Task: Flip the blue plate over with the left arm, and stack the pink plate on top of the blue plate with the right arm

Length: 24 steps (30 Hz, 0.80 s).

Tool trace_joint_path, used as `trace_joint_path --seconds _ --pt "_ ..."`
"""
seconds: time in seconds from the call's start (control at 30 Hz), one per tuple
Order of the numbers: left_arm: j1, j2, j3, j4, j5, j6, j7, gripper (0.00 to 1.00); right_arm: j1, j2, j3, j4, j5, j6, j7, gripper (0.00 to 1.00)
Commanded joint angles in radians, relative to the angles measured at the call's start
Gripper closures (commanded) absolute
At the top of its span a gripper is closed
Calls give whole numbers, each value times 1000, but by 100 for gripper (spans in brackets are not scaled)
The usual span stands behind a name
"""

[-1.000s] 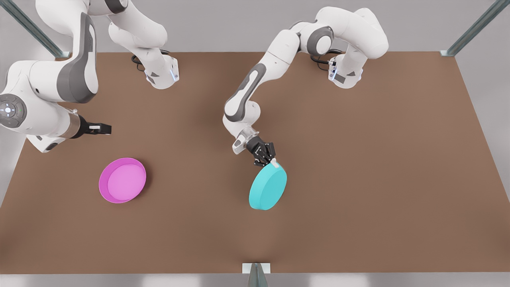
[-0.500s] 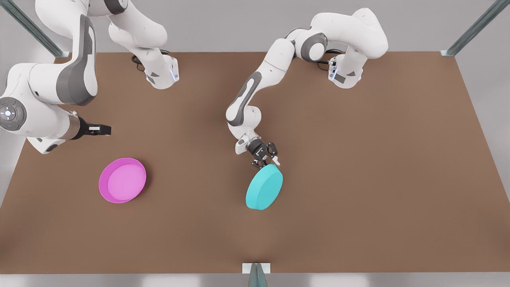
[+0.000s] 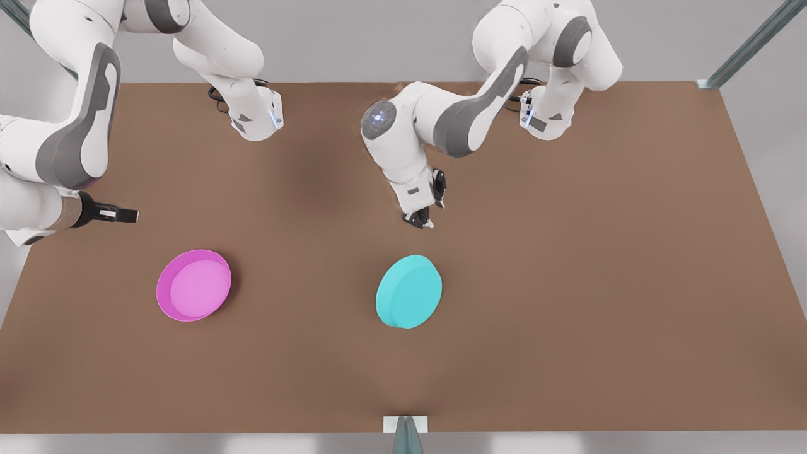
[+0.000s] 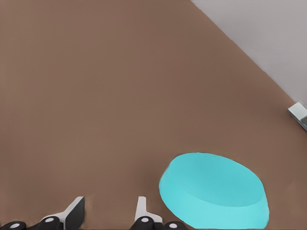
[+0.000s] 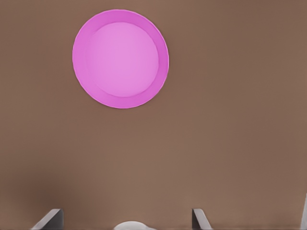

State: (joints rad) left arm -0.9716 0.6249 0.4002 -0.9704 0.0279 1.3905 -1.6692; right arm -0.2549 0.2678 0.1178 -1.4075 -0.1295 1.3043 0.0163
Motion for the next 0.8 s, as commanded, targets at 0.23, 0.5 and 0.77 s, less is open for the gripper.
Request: trace_joint_path --seconds 0.23,0.5,0.77 --pt "620 -142 39 -19 -252 -249 1410 0 -147 134 2 -398 178 747 -58 0" --pt "964 -286 -524 -260 30 -91 1412 0 -256 286 0 -344 327 814 -99 0" --pt "964 -269 -531 -188 -9 -127 1408 0 -256 360 0 -355 335 903 -257 0"
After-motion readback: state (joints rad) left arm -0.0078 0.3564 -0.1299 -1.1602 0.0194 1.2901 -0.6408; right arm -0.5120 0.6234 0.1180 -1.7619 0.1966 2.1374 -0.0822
